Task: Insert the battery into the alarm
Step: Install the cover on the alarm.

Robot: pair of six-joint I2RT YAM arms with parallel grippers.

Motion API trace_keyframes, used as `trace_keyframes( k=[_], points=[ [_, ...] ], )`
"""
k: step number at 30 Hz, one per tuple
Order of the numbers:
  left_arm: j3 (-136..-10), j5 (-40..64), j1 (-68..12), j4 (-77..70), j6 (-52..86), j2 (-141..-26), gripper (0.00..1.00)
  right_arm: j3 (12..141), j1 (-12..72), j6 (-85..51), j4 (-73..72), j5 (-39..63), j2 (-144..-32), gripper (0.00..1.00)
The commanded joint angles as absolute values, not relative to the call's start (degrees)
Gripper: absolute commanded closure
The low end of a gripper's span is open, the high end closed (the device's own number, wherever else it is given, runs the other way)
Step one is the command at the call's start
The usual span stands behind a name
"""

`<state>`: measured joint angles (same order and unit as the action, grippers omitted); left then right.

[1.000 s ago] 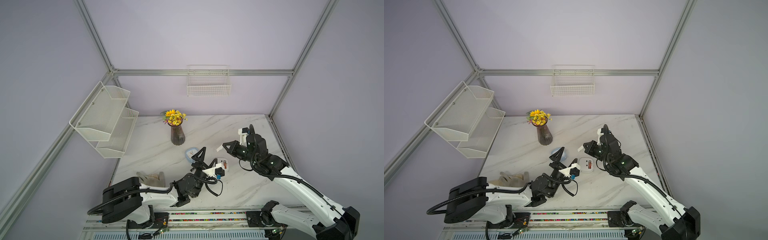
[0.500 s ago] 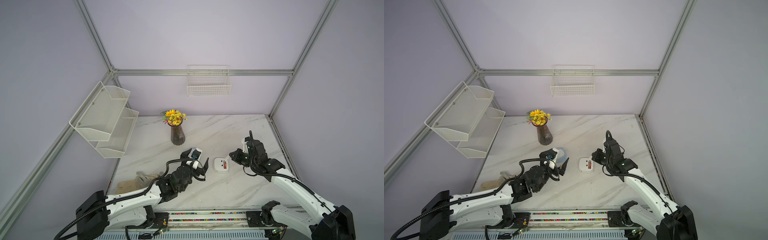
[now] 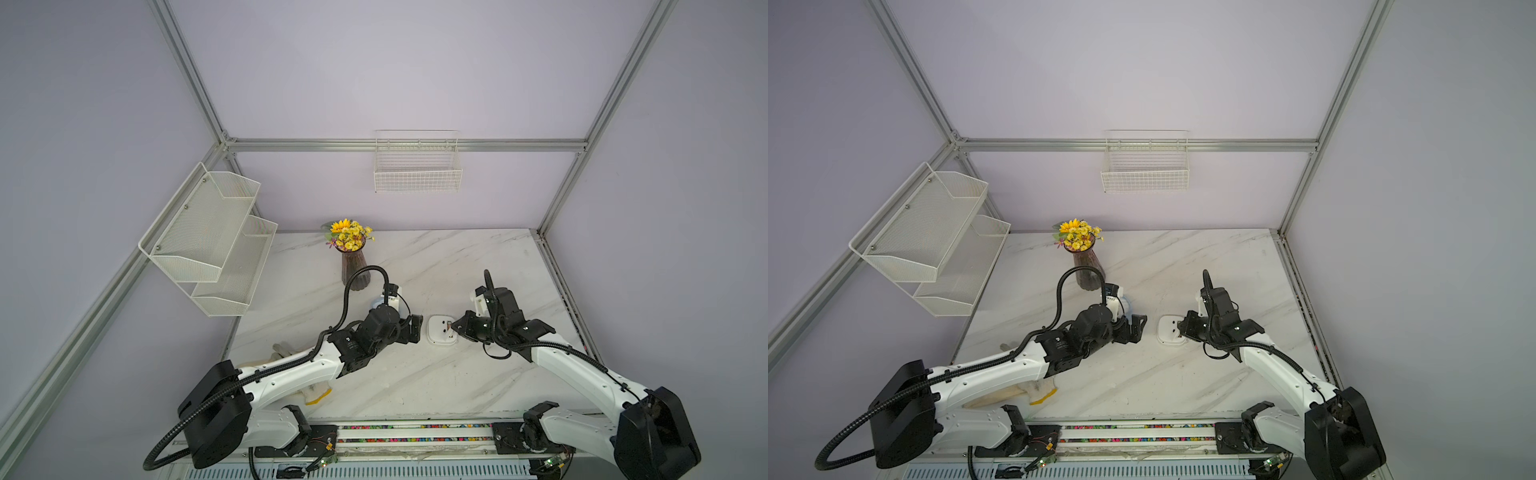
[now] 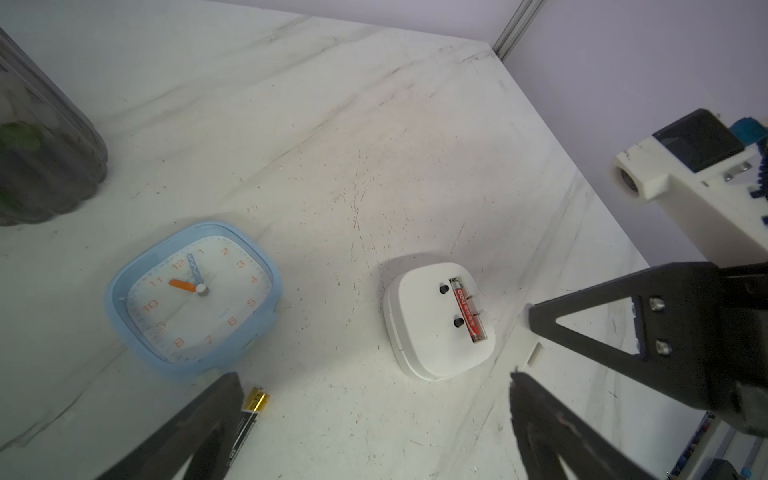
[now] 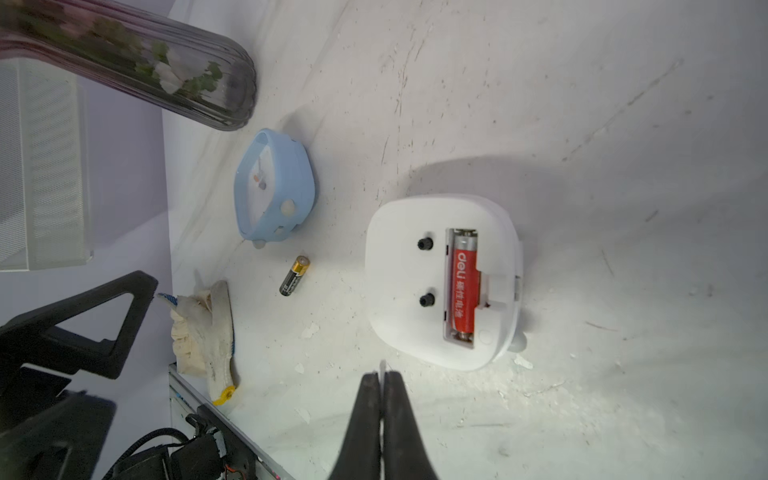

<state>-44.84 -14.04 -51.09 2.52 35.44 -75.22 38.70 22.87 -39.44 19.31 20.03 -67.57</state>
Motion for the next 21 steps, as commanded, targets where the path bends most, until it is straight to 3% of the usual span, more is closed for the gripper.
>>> trace_keyframes(
  k=[1,11,21],
  points=[
    [-47.3,-10.4,-50.0,4.1,39.6,-75.7,0.00,39.2,22.6,-36.2,16.9,21.3,-69.4,1.00],
    [-49.1,-2.7,-49.2,2.7,41.7,-80.4,0.00,42.1,20.8,-33.5,14.8,21.4,-76.3,1.00],
    [-49.9,-0.8,-49.1,1.7,42.9,-83.2,0.00,41.3,13.6,-31.9,14.9,30.0,-76.2,1.00]
  ],
)
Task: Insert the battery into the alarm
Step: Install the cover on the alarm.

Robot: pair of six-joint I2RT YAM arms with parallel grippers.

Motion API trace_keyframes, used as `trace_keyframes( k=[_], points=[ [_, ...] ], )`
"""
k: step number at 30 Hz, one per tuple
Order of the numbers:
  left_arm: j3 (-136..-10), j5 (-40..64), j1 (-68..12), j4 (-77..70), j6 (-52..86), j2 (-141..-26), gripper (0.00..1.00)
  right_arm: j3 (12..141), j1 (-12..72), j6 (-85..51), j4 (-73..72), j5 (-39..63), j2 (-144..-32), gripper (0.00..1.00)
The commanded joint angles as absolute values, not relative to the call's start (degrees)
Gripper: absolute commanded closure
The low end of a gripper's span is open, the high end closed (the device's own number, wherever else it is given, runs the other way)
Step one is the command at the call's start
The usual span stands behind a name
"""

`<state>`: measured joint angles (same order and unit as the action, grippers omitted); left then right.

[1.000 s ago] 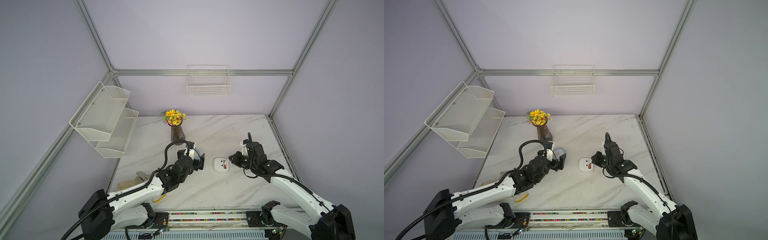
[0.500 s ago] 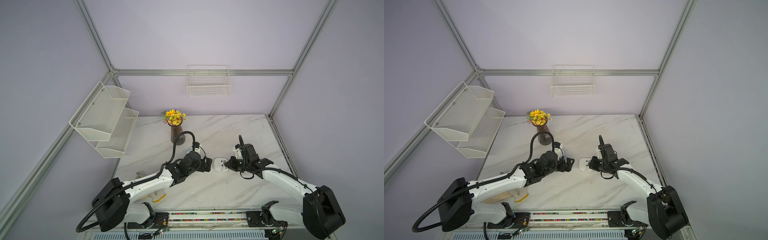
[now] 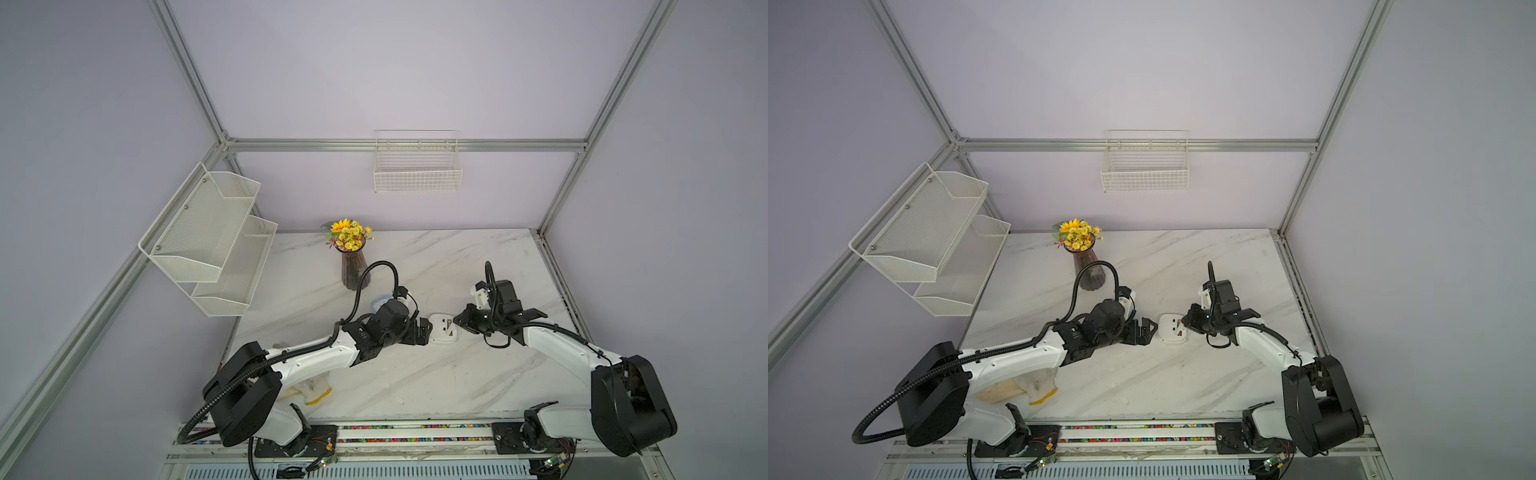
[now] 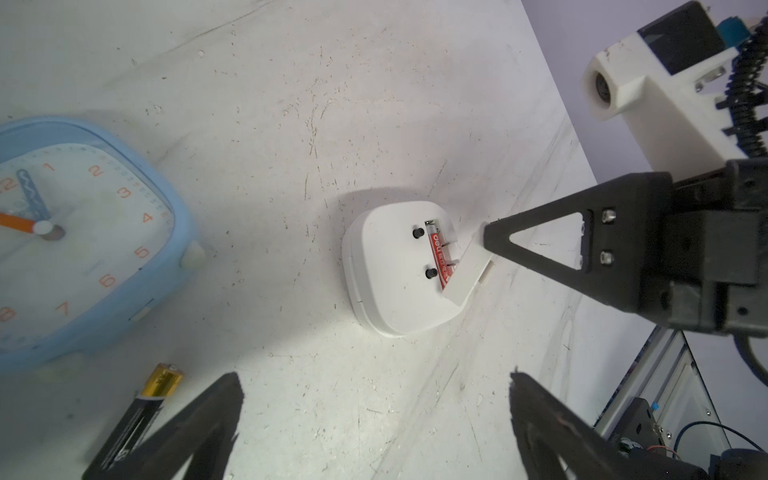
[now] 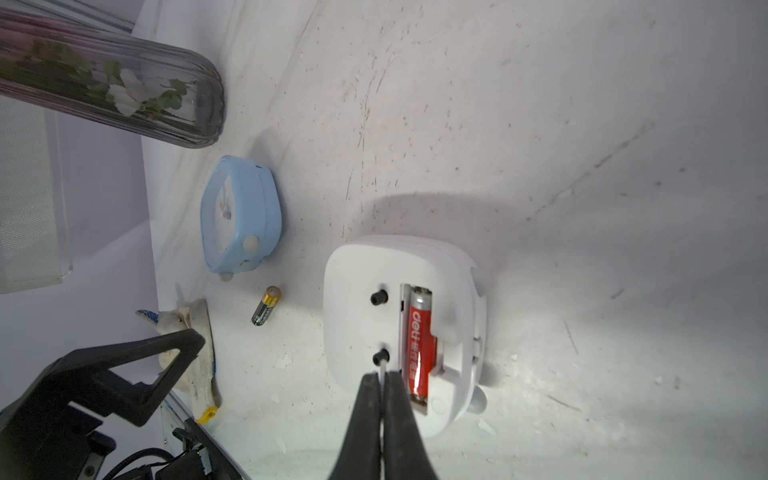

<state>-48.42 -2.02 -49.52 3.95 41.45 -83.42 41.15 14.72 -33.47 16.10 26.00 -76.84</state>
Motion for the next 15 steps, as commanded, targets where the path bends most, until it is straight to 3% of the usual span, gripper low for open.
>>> trace_keyframes(
  k=[1,15],
  points=[
    [-49.9,-0.6,-49.1,1.6,43.0,-83.3,0.00,41.4,13.5,-31.7,15.0,29.8,-76.2,1.00],
    [-51.0,1.7,-49.0,-0.2,43.2,-85.7,0.00,43.4,9.9,-29.0,14.0,35.4,-82.6,1.00]
  ],
)
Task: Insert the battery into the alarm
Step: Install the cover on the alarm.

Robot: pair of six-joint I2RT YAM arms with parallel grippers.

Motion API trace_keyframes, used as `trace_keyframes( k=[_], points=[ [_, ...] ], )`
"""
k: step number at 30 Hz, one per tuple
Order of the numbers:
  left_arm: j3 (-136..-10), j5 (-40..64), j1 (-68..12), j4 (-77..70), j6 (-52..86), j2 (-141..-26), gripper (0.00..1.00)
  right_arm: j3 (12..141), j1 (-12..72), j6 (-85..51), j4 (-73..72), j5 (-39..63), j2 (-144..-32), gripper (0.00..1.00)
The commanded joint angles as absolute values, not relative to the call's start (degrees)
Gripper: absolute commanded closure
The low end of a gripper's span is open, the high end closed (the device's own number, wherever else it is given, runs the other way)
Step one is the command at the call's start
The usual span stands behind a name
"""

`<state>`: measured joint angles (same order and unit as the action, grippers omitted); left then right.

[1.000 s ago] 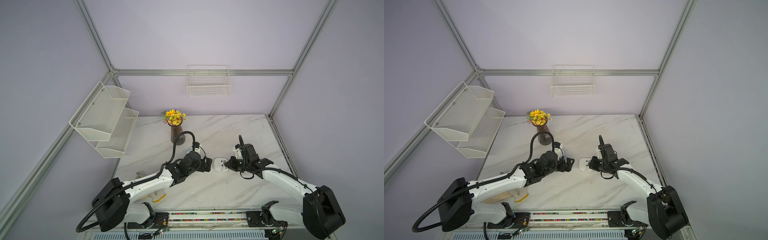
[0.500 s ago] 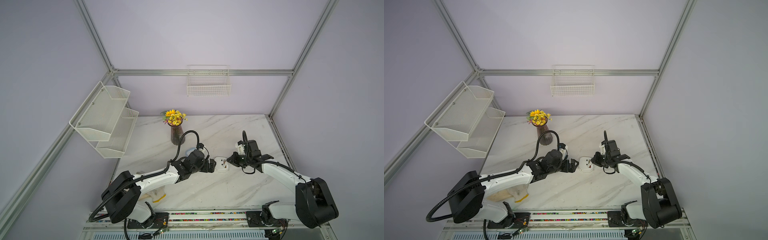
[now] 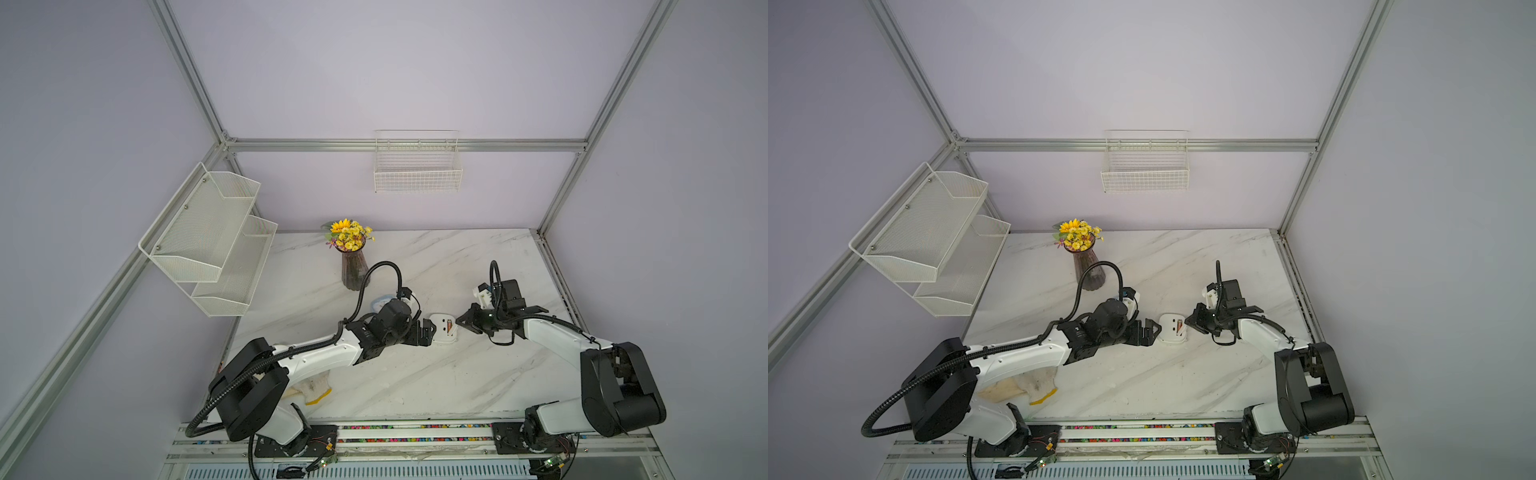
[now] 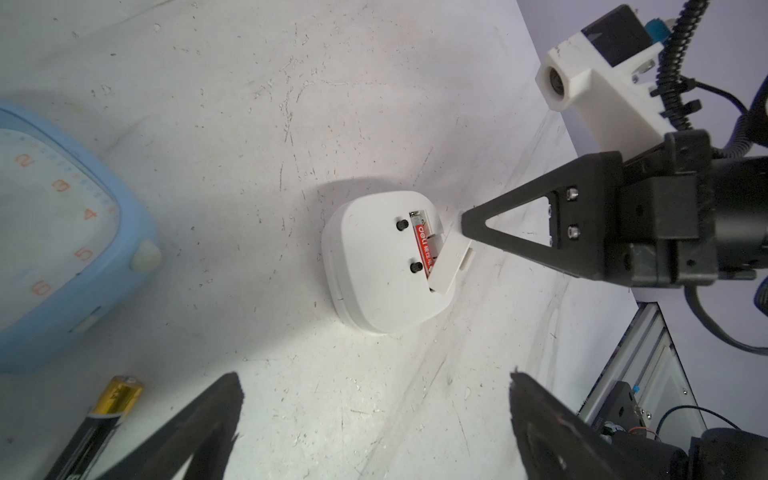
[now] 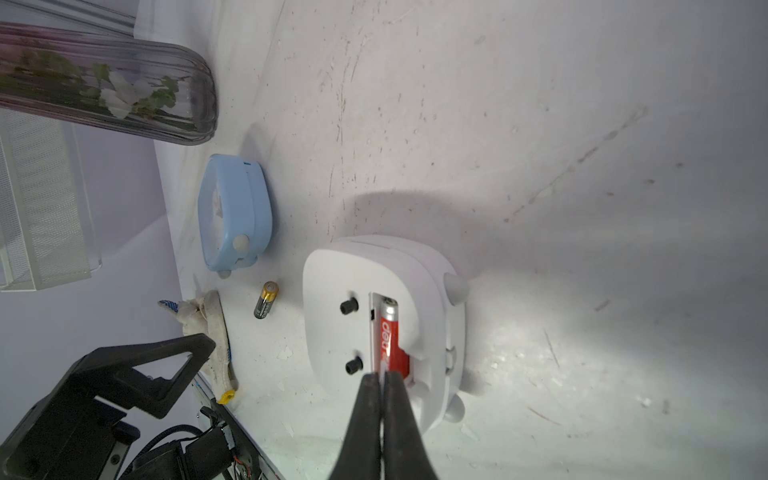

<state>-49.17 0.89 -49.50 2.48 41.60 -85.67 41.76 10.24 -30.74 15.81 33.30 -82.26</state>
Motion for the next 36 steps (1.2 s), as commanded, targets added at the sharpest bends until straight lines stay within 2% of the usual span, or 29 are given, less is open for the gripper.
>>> trace_keyframes(
  k=[1,5,12,19,27,33,36],
  points=[
    [-51.0,1.7,-49.0,-0.3,43.2,-85.8,0.00,43.4,9.9,-29.2,13.6,35.5,-82.9,1.00],
    [-51.0,2.1,-49.0,-0.8,43.2,-86.3,0.00,43.7,10.0,-29.2,12.9,36.1,-84.5,1.00],
    [-51.0,2.5,-49.0,-1.2,43.4,-86.7,0.00,44.7,9.9,-28.4,12.4,34.6,-86.9,0.92],
    [-51.0,2.7,-49.0,-1.5,43.6,-87.3,0.00,45.7,10.0,-28.3,12.1,33.8,-88.8,0.77],
    [-50.8,1.3,-49.0,-1.4,44.4,-87.3,0.00,45.7,10.0,-28.6,14.2,30.3,-86.9,0.76],
    [-51.7,0.7,-48.9,-1.5,46.2,-88.5,0.04,42.8,10.7,-35.4,15.0,23.8,-79.0,0.76],
    [-52.8,1.2,-49.0,-2.2,47.6,-90.2,0.06,40.9,14.2,-39.6,15.1,18.8,-75.0,0.76]
  ],
)
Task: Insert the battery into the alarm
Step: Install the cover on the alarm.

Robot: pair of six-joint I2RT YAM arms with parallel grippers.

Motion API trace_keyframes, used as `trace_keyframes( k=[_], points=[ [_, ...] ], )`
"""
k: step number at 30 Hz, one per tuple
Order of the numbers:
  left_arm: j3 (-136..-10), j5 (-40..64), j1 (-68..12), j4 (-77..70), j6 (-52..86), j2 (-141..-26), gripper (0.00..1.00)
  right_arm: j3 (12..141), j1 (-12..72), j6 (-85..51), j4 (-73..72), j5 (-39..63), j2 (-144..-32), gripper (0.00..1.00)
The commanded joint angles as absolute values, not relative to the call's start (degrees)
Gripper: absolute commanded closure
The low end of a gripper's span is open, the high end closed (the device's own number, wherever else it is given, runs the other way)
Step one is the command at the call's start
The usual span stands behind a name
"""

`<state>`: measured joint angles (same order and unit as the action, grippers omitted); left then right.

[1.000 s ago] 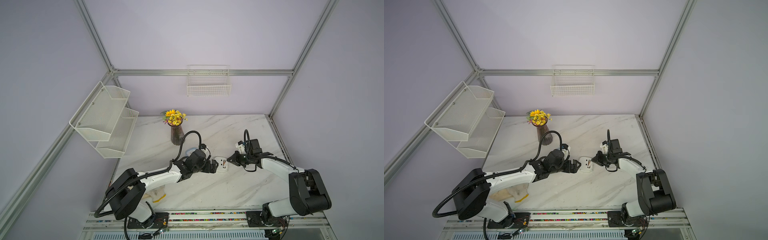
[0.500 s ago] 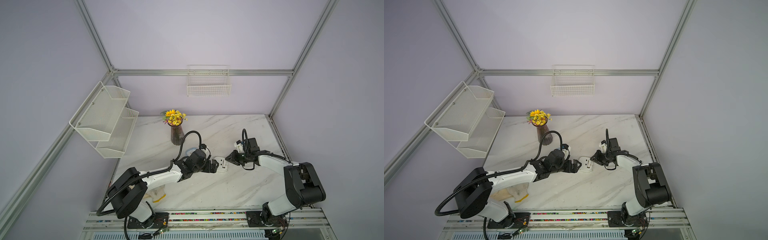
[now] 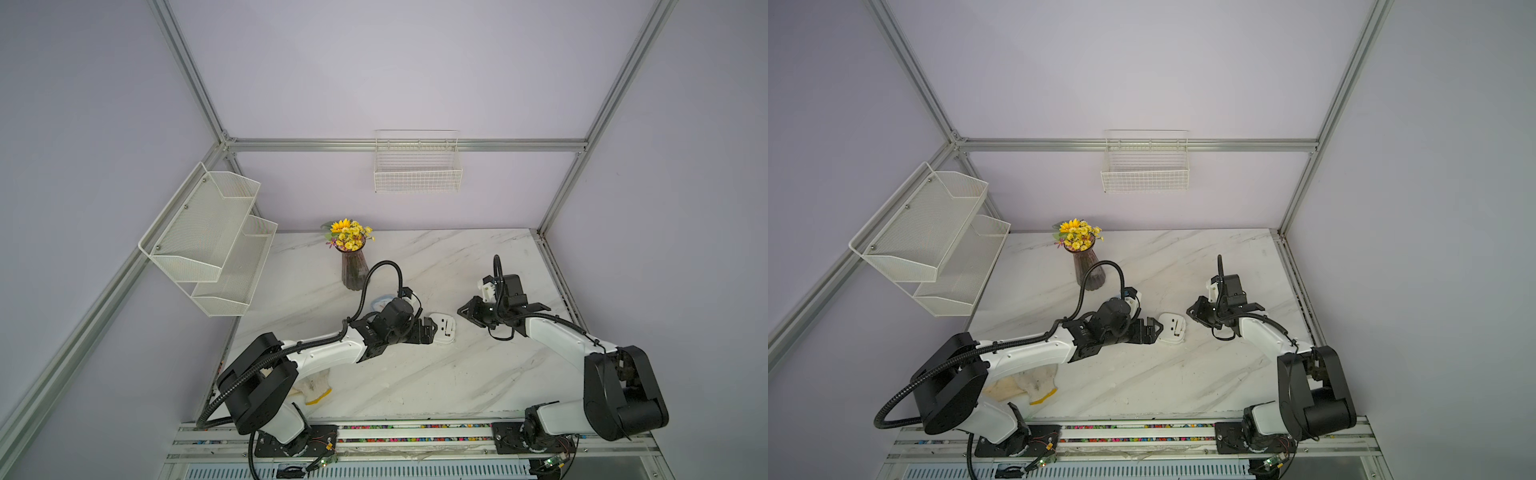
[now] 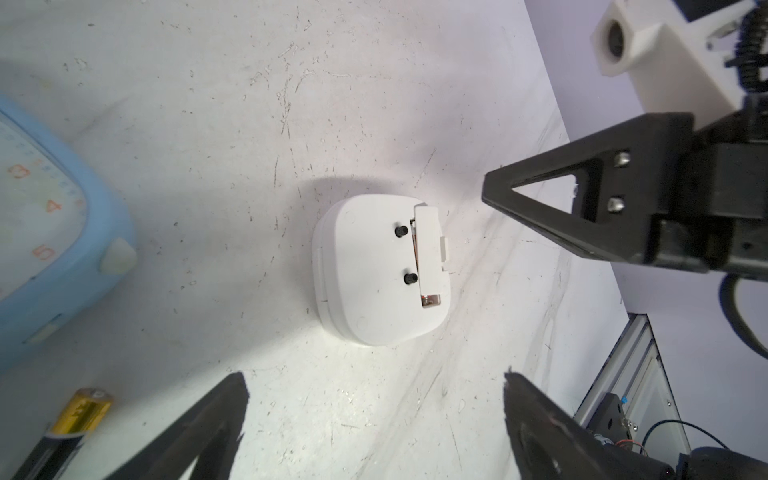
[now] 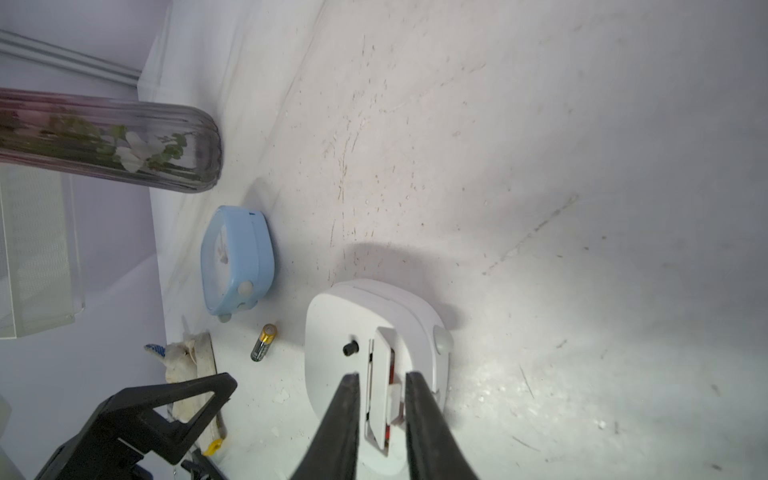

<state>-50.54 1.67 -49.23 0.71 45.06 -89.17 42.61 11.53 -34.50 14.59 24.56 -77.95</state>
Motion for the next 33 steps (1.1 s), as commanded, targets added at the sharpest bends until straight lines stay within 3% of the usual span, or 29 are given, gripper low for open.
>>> trace_keyframes(
  k=[1,14,33],
  points=[
    [-53.0,1.5,-49.0,-2.6,48.0,-90.7,0.07,40.5,15.5,-40.6,14.9,17.4,-74.3,0.76],
    [-53.4,-0.7,-49.0,-5.8,52.2,-95.1,0.15,42.2,24.7,-46.8,16.0,5.2,-77.1,0.77],
    [-54.4,-0.5,-49.3,-8.5,53.0,-99.1,0.19,41.1,25.9,-48.8,14.6,3.5,-80.3,0.82]
  ],
)
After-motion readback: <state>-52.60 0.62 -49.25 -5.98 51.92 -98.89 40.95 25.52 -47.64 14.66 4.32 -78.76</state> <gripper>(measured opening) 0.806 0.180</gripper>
